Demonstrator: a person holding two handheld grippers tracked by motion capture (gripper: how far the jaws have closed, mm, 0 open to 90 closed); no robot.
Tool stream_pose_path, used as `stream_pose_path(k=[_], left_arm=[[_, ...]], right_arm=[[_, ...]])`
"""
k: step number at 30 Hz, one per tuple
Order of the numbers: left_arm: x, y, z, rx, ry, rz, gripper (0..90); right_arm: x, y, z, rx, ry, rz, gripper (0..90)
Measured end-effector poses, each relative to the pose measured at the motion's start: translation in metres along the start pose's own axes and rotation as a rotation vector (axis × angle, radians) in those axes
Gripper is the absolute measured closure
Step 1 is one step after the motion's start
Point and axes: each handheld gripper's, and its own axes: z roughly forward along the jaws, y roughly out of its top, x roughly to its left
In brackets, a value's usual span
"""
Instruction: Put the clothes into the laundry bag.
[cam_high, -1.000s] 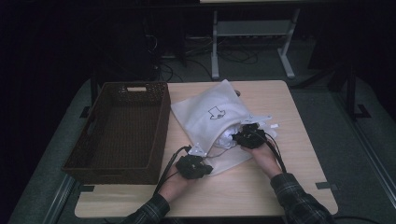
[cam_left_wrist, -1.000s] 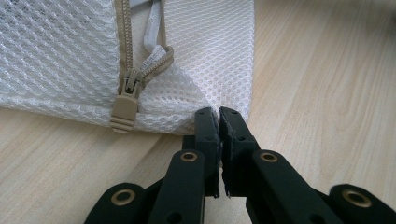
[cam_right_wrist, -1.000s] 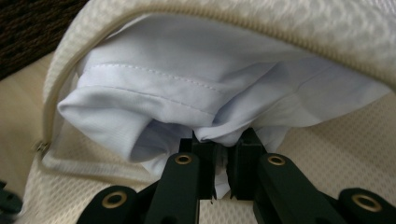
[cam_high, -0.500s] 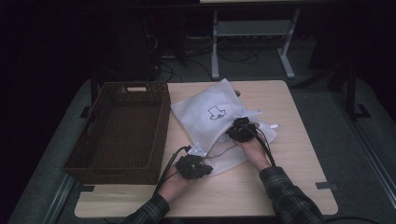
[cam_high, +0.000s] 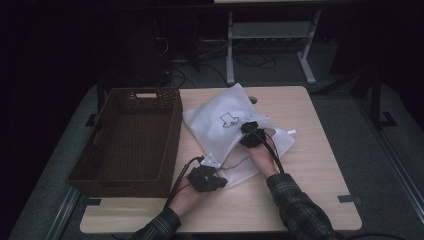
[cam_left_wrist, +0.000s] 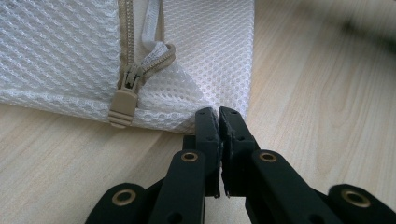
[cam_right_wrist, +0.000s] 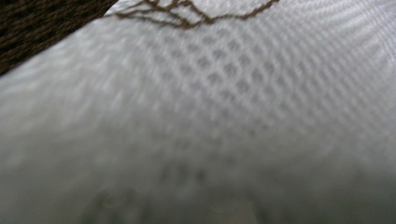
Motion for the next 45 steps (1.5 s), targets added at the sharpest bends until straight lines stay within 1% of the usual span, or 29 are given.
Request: stream_pose_path(k=[2, 4, 8, 10, 11, 14, 15, 17, 21, 26, 30, 31, 32, 33, 34, 37, 38, 39, 40, 44, 45], left_arm=[[0.0, 0.0, 0.0, 0.001, 0.0, -0.002, 86.8], [0.0, 0.0, 0.0, 0.001, 0.002, -0.003, 86.7], [0.0, 0.0, -0.001, 0.0, 0.006, -0.002, 86.7], [-0.001, 0.0, -0.001, -0.002, 0.009, 0.001, 86.7], [-0.001, -0.001, -0.001, -0.003, 0.01, 0.001, 86.6], [0.0, -0.001, -0.001, -0.002, 0.009, 0.005, 86.5], [0.0, -0.001, -0.001, -0.001, 0.009, 0.007, 86.5], [-0.001, -0.001, -0.001, -0.002, 0.011, 0.009, 86.4], [-0.001, -0.001, -0.001, 0.0, 0.011, 0.013, 86.4], [0.0, -0.001, -0.001, 0.0, 0.009, 0.017, 86.0], [0.0, -0.001, -0.001, 0.0, 0.007, 0.015, 86.1], [0.0, -0.001, -0.001, 0.0, 0.007, 0.015, 86.1], [0.0, -0.001, -0.001, 0.001, 0.006, 0.016, 86.1], [0.0, -0.001, -0.001, 0.0, 0.005, 0.015, 86.1], [0.0, -0.001, -0.001, -0.002, 0.003, 0.015, 86.1], [0.0, -0.001, -0.001, 0.0, 0.002, 0.014, 86.1], [0.0, -0.001, -0.001, 0.0, 0.002, 0.014, 86.1], [0.0, -0.001, -0.001, 0.001, 0.001, 0.013, 86.1], [0.001, -0.001, -0.001, 0.001, 0.0, 0.011, 86.1], [0.002, 0.0, 0.0, 0.003, -0.005, -0.003, 86.1], [0.002, 0.0, 0.0, 0.004, -0.006, -0.004, 86.1]], right_arm=[[0.0, 0.0, 0.001, -0.003, 0.002, 0.003, 82.2], [-0.001, 0.0, 0.002, -0.003, 0.007, -0.003, 82.1], [-0.002, -0.002, -0.002, 0.001, 0.027, -0.016, 78.2], [-0.002, -0.004, -0.006, 0.007, 0.037, -0.024, 72.2], [-0.002, -0.005, -0.007, 0.014, 0.05, -0.029, 69.0], [-0.002, -0.01, -0.014, 0.049, 0.06, -0.066, 57.3], [-0.003, -0.011, -0.017, 0.059, 0.063, -0.084, 54.6], [-0.004, -0.014, -0.023, 0.076, 0.067, -0.098, 50.1], [-0.01, -0.021, -0.038, 0.09, 0.086, -0.098, 46.3], [-0.014, -0.025, -0.059, 0.105, 0.118, -0.114, 44.7], [-0.02, -0.03, -0.074, 0.104, 0.122, -0.125, 43.9], [-0.02, -0.03, -0.074, 0.104, 0.122, -0.125, 43.9], [-0.023, -0.031, -0.079, 0.102, 0.121, -0.124, 43.7], [-0.033, -0.034, -0.09, 0.093, 0.114, -0.113, 43.3], [-0.039, -0.035, -0.095, 0.088, 0.109, -0.108, 43.1], [-0.057, -0.038, -0.109, 0.069, 0.069, -0.081, 42.6], [-0.057, -0.038, -0.109, 0.069, 0.069, -0.081, 42.6], [-0.064, -0.039, -0.114, 0.061, 0.053, -0.071, 42.6], [-0.08, -0.042, -0.122, 0.052, 0.014, -0.042, 42.1], [-0.102, -0.049, -0.129, 0.054, -0.028, 0.004, 41.0], [-0.106, -0.052, -0.128, 0.059, -0.022, 0.02, 40.7]])
